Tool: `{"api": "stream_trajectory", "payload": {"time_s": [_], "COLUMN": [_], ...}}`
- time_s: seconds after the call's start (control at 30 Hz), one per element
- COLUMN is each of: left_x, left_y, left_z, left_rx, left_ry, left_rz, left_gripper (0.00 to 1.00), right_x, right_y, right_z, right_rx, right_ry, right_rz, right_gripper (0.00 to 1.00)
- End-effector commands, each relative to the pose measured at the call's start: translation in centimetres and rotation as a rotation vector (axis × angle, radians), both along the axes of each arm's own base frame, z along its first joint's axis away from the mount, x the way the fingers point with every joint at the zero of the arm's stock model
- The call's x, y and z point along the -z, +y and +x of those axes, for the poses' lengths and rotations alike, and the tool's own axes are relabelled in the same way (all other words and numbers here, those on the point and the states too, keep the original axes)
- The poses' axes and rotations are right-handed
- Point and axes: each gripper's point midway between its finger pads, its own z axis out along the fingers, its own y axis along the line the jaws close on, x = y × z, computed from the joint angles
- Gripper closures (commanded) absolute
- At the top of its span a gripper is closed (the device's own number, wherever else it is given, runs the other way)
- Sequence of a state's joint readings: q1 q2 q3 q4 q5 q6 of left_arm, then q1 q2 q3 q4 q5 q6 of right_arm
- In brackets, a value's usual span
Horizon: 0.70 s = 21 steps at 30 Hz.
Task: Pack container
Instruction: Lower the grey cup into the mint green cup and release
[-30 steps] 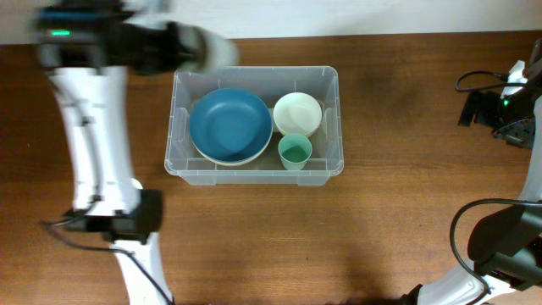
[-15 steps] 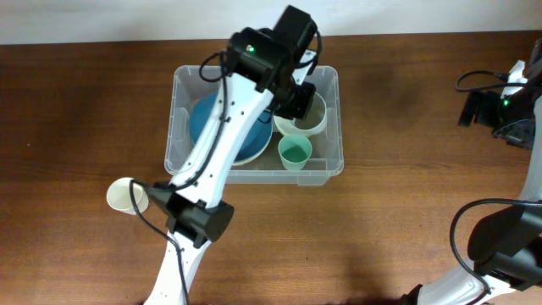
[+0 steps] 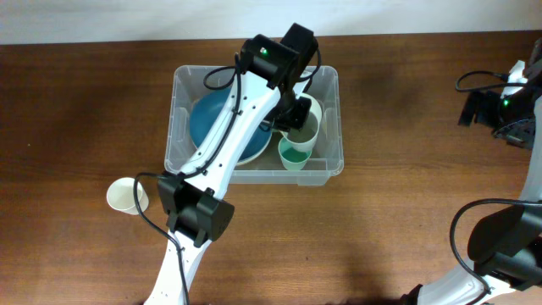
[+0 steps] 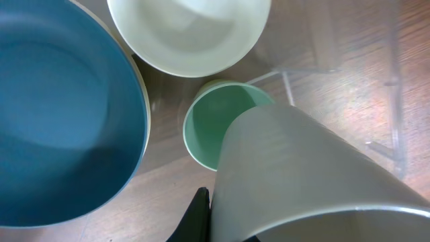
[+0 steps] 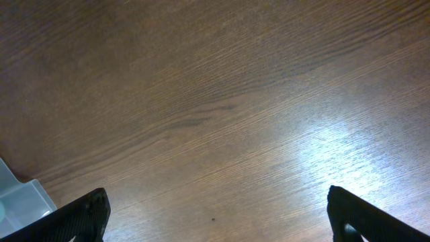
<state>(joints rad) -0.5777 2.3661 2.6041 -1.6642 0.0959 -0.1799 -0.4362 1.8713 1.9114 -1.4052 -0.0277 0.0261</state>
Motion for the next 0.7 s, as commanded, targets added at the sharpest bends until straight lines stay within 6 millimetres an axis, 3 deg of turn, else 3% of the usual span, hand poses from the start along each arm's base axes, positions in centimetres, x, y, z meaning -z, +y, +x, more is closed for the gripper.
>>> {"api": "stream_trajectory", "payload": {"time_s": [0.0, 0.3, 0.67], "left_x": [1.3, 3.1, 3.2], "left_y": [0.1, 0.2, 0.2], "left_z": [-0.1, -0.2, -0.3], "left_rx": [-0.012, -0.015, -0.015], "left_ry": [0.022, 0.051, 0.054], "left_rz": [0.028, 0.049, 0.051], "left_gripper": [0.99, 0.94, 0.94], "right_x": [0.2, 0.2, 0.2], "right_y": [0.0, 0.0, 0.0], "right_z": [-0.1, -0.1, -0.1], "right_rx": [0.01, 0.01, 0.01], "right_ry": [0.005, 0.005, 0.005], "right_rz": [0.006, 0.006, 0.006], "right_gripper": [0.01, 0.01, 0.01]}}
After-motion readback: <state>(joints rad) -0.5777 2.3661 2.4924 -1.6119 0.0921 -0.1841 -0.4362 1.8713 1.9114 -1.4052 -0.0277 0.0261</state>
